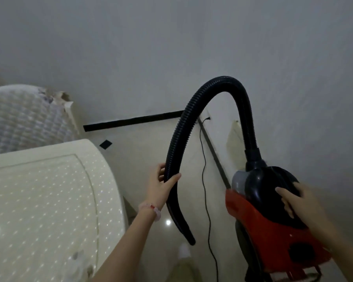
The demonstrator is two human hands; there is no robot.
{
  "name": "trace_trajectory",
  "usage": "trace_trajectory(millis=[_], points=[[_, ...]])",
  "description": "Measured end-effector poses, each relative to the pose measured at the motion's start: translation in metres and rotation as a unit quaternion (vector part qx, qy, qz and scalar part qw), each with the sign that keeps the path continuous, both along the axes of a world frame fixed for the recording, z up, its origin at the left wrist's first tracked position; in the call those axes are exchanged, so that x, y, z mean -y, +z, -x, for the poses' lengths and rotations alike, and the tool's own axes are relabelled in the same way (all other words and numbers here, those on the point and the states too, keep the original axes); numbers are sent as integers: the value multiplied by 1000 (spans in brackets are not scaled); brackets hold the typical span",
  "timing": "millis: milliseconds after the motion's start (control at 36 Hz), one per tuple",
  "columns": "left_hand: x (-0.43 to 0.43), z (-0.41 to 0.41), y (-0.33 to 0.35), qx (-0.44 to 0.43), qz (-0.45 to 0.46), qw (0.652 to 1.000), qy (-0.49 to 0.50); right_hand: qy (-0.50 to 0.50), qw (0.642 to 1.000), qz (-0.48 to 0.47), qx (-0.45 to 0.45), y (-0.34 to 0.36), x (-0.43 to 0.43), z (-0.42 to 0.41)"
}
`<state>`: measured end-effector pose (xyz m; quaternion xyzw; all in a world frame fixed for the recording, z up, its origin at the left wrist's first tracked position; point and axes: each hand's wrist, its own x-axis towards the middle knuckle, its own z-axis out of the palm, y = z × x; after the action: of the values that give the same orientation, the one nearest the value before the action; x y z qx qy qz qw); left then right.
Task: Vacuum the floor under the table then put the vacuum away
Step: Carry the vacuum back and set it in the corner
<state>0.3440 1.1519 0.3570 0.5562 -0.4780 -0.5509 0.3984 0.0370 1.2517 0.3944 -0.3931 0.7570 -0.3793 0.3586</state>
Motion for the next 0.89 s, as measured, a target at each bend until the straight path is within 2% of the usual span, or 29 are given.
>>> trace_trajectory(millis=[194, 361, 611, 889], points=[[125, -10, 20, 17, 33, 999, -20, 7, 1000, -1, 0, 7, 137, -5], [231, -22, 12, 29, 42, 999, 11, 5, 1000, -16, -22, -3, 270, -3], [406, -30, -11, 73, 16, 994, 75, 55, 997, -45, -33, -45, 487, 0], [577, -31, -22, 80, -27, 990, 116, 138, 987, -66, -52, -54, 690, -6]])
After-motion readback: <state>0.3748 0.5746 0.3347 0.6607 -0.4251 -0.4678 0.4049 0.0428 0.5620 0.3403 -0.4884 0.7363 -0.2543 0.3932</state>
